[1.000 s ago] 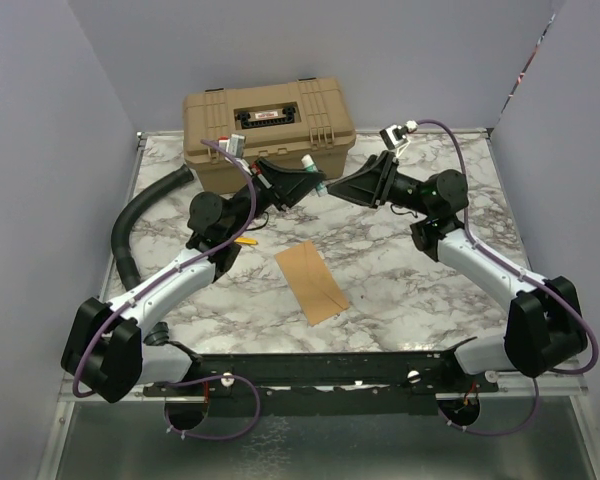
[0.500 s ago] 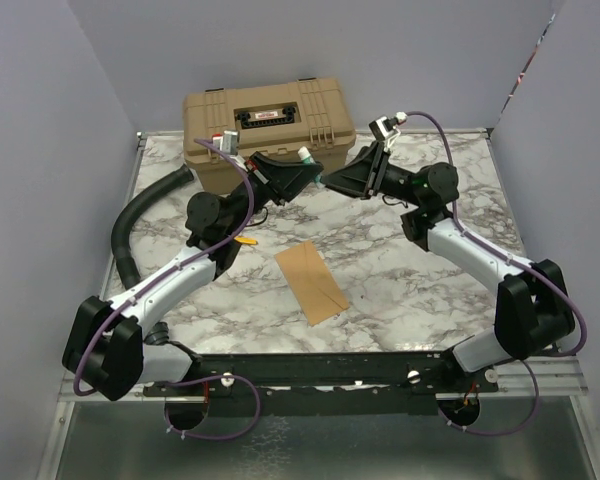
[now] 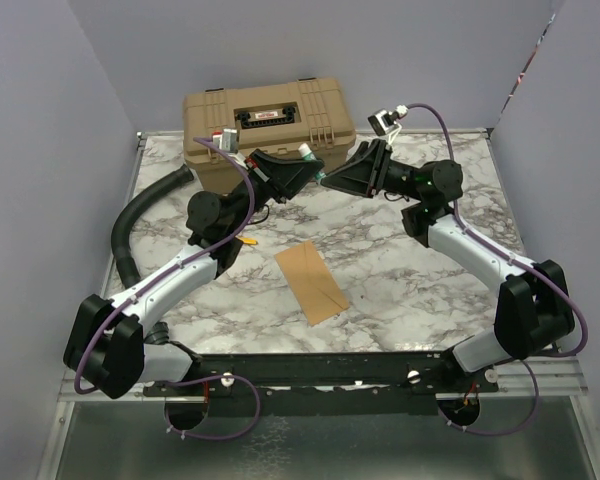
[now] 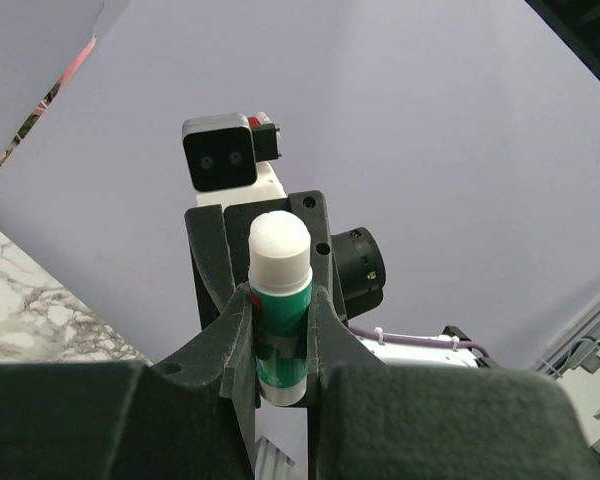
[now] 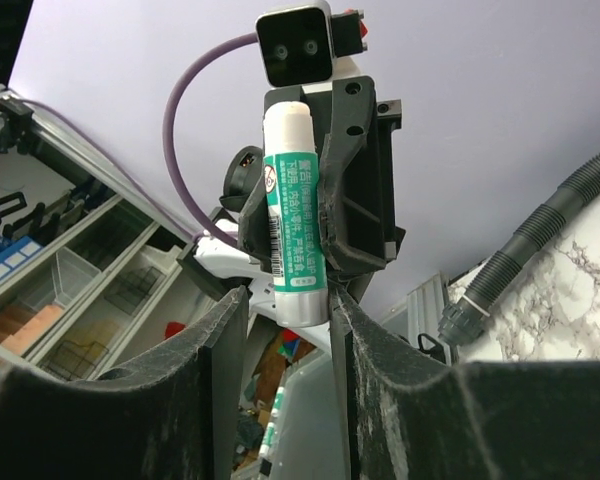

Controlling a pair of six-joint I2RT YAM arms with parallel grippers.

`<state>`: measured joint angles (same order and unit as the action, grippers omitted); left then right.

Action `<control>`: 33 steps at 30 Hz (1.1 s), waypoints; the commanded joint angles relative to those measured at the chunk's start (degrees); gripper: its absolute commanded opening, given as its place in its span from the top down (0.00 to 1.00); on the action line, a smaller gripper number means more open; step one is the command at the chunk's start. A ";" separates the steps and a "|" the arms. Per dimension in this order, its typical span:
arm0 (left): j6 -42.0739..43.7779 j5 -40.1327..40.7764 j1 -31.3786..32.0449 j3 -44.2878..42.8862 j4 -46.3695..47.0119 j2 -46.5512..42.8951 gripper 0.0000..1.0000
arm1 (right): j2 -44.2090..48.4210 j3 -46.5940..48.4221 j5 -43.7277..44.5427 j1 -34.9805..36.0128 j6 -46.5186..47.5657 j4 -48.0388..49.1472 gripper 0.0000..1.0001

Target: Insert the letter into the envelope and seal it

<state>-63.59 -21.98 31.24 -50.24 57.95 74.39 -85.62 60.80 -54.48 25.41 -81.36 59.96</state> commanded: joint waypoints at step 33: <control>1.51 20.25 0.18 -9.06 -34.58 -1.66 1.00 | 1.51 9.24 75.75 19.88 103.48 -47.46 1.00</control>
<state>-60.18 -5.13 30.06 -55.37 33.52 74.41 -79.92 69.47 -1.61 43.24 9.23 12.43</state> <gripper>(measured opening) 0.159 0.083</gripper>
